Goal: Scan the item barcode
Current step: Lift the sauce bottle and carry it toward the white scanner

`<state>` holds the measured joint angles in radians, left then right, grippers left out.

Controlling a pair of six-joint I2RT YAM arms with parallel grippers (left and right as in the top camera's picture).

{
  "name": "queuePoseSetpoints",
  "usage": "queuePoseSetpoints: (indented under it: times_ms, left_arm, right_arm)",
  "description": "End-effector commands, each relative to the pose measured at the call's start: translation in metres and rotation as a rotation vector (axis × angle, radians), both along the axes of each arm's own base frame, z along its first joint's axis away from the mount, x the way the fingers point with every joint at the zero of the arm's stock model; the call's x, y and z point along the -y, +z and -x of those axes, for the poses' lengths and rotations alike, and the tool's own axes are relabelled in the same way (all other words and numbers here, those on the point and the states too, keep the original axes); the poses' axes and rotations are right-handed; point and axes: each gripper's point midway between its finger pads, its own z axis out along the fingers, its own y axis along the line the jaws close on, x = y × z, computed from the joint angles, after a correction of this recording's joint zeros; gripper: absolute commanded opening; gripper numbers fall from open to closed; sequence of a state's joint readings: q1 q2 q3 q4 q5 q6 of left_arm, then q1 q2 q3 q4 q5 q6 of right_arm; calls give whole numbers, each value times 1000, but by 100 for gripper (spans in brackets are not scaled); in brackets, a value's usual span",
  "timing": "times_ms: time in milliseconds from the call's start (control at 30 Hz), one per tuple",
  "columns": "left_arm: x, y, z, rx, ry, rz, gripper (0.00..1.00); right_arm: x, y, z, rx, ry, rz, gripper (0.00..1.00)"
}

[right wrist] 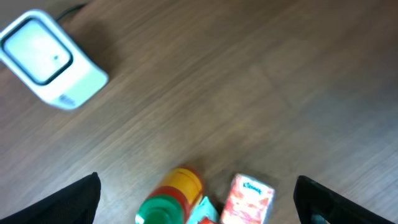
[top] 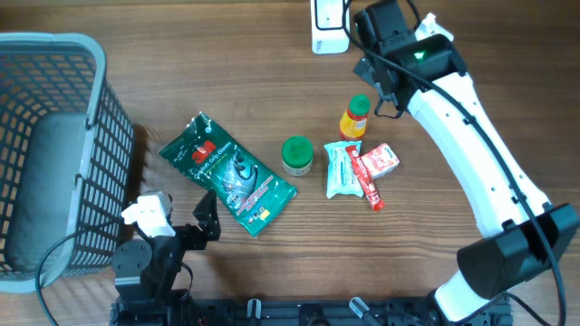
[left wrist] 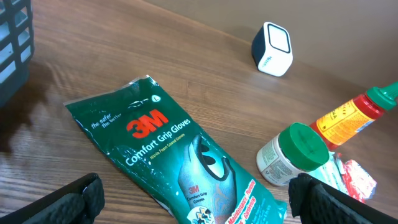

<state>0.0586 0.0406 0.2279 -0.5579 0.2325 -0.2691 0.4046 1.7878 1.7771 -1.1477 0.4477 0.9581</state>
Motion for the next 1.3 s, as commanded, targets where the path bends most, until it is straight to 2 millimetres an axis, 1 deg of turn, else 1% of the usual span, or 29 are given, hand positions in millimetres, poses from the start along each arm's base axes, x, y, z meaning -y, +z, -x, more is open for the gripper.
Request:
queuePoseSetpoints:
  times_ms: [0,33,67,167,233,300,367,467,500,567,600,633,733,767,800,833,900,1033,1133,1167,1200,1267]
  left_arm:
    - [0,-1,0,3,4,5,100]
    - [0,-1,0,3,4,5,100]
    - [0,-1,0,3,4,5,100]
    - [0,-1,0,3,4,5,100]
    - [0,-1,0,3,4,5,100]
    - [0,-1,0,3,4,5,100]
    - [0,-1,0,3,4,5,100]
    - [0,-1,0,3,4,5,100]
    - [0,-1,0,3,4,5,100]
    - [0,-1,0,3,4,5,100]
    - [0,-1,0,3,4,5,100]
    - [0,-1,0,3,4,5,100]
    - [0,-1,0,3,4,5,100]
    - [0,-1,0,3,4,5,100]
    - [0,-1,0,3,4,5,100]
    - [0,-1,0,3,4,5,100]
    - [0,-1,0,3,4,5,100]
    - [0,-1,0,3,4,5,100]
    - [0,-1,0,3,4,5,100]
    - [0,-1,0,3,4,5,100]
    - [0,-1,0,3,4,5,100]
    - [0,-1,0,3,4,5,100]
  right_arm:
    - [-27,-4,-17,-14,280,-3,100]
    - [-38,-3,-21,-10,379,-21,100]
    - [-43,-3,-20,-19,428,-42,100]
    - [-47,-10,-18,-60,566,-68,100]
    - [-47,-14,-19,-79,626,-71,100]
    - [-52,-12,-19,-76,684,-73,100]
    - [-53,1,-22,-51,704,-63,100]
    - [-54,49,-33,56,711,-53,100]
    - [-54,62,-36,91,710,-50,100]
    - [-53,75,-39,124,707,-49,100]
    - [-53,73,-40,121,709,-47,100]
    - [-54,67,-41,103,720,-39,99]
    - [-53,26,-39,-35,740,-31,100]
    - [-52,3,-36,-115,738,-34,99]
    - [-52,-12,-34,-163,737,-36,100]
    - [-52,-21,-34,-193,736,-38,100]
    - [-52,-40,-34,-246,734,-41,100]
    - [-49,-68,-25,-356,777,-23,99]
    - [-49,-85,-23,-407,778,-34,99]
    - [-50,-95,-20,-441,783,-46,99]
    - [-52,-103,-16,-471,799,-59,99]
    - [-56,-121,-8,-538,825,-81,94]
